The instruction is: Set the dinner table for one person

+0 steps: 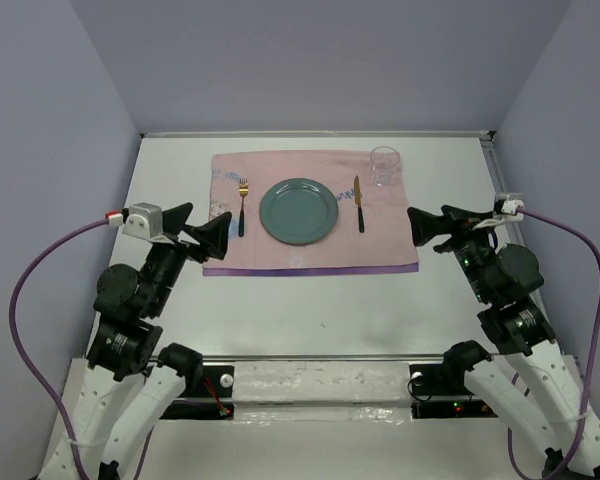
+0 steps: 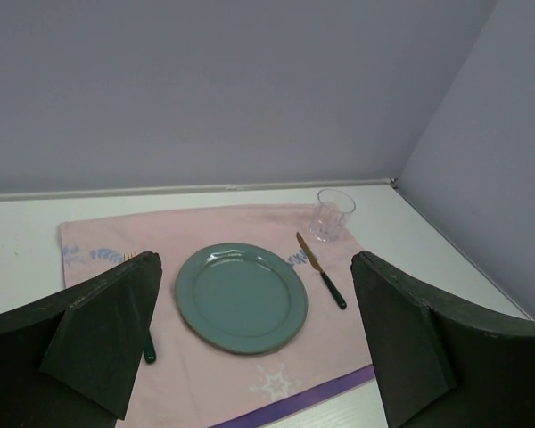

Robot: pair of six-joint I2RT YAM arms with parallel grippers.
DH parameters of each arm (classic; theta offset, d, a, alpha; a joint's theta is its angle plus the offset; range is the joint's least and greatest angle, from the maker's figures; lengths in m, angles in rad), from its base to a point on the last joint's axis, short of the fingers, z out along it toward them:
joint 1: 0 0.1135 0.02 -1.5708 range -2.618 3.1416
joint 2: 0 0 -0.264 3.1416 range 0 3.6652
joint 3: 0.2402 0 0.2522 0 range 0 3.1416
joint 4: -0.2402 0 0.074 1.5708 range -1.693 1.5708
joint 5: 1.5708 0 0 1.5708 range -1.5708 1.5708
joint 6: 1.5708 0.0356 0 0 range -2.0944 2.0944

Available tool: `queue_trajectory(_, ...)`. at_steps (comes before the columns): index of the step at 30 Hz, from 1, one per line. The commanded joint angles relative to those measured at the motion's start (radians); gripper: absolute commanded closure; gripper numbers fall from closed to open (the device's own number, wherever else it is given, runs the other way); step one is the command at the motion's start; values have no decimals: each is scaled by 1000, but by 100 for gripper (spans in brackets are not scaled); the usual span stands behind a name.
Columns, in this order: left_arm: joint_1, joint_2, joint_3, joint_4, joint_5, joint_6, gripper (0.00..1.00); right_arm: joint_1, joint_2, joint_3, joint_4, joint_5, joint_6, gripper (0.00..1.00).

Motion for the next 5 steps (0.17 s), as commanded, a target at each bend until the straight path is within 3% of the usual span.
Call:
queue_trajectory(1, 3, -25, 10, 87, -47, 18, 1, 5, 3, 18, 87, 60, -3, 0)
queue_trajectory(5, 3, -34, 4, 116, -84, 17, 1, 5, 32, 27, 145, 43, -9, 0)
